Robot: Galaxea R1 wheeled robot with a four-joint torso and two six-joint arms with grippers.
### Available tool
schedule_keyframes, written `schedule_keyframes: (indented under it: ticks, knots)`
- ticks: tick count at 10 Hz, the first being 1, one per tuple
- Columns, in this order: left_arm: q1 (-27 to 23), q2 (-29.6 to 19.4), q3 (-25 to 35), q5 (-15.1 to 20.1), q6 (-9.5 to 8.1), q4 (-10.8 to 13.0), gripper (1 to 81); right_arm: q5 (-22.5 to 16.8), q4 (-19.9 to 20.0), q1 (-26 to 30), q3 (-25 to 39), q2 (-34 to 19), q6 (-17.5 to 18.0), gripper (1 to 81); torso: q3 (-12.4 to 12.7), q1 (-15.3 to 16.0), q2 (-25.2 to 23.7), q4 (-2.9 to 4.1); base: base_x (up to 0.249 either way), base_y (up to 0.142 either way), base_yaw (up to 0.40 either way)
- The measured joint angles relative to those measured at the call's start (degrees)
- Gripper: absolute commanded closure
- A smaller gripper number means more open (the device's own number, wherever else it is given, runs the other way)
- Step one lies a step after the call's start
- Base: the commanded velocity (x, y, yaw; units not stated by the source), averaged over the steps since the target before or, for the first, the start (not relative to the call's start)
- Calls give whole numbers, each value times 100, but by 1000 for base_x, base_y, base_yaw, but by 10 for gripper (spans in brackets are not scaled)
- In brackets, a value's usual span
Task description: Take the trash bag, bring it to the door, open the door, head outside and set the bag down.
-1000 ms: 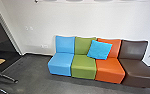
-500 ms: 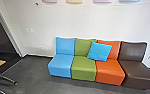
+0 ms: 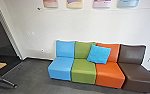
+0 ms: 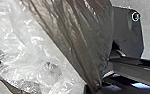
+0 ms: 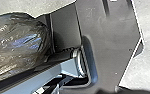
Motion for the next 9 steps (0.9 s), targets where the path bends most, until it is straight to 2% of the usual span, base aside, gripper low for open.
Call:
schedule_keyframes:
  ticks: [3, 4, 7, 9]
  knots:
    - [13, -2, -9, -1, 0, 1, 811, -1, 0, -13, -46, 33, 0, 10, 18, 0, 0, 0, 0, 0, 0]
    - [33, 0, -9, 9, 0, 1, 811, -4, -2, -33, -116, 78, 0, 10, 99, 0, 0, 0, 0, 0, 0]
    - [60, 0, -9, 13, 1, 1, 811, -26, -5, -95, -226, 152, -13, 10, 601, -5, -2, 0, 0, 0, 0]
    - [93, 0, -9, 24, 0, 1, 811, -23, -9, -126, -247, 152, -13, 10, 739, -13, -6, 0, 0, 0, 0]
